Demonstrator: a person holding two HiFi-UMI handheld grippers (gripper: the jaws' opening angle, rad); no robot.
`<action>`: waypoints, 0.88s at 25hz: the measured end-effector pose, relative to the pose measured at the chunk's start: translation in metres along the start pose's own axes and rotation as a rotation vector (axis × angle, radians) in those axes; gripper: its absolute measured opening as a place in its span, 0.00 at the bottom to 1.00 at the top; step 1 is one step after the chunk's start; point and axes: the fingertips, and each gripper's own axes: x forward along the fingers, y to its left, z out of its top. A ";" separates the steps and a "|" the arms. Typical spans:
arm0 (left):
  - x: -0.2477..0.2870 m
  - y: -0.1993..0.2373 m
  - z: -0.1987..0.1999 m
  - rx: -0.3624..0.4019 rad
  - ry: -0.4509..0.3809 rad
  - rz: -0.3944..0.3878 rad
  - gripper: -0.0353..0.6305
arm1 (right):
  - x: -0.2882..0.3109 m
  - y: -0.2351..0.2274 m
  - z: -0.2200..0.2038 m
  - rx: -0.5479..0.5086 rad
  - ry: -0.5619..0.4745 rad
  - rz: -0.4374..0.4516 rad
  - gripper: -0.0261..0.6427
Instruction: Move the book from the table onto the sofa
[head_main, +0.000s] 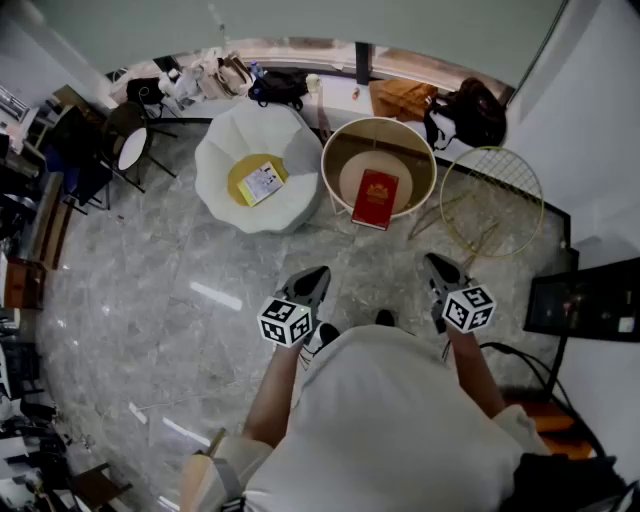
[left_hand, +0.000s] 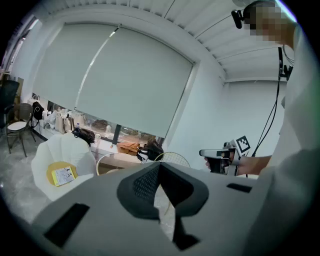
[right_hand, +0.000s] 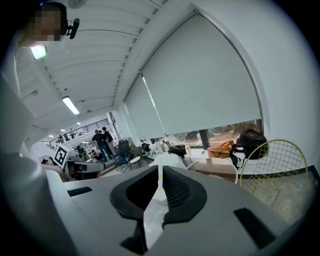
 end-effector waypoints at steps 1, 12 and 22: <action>0.000 0.000 0.001 0.000 -0.001 0.001 0.06 | 0.000 0.000 0.000 0.000 0.001 0.002 0.11; 0.005 0.002 0.000 -0.006 -0.002 0.011 0.06 | 0.008 -0.003 0.004 -0.010 0.005 0.023 0.11; 0.008 -0.004 -0.005 -0.024 0.005 0.044 0.06 | 0.003 -0.012 0.000 0.014 0.039 0.054 0.12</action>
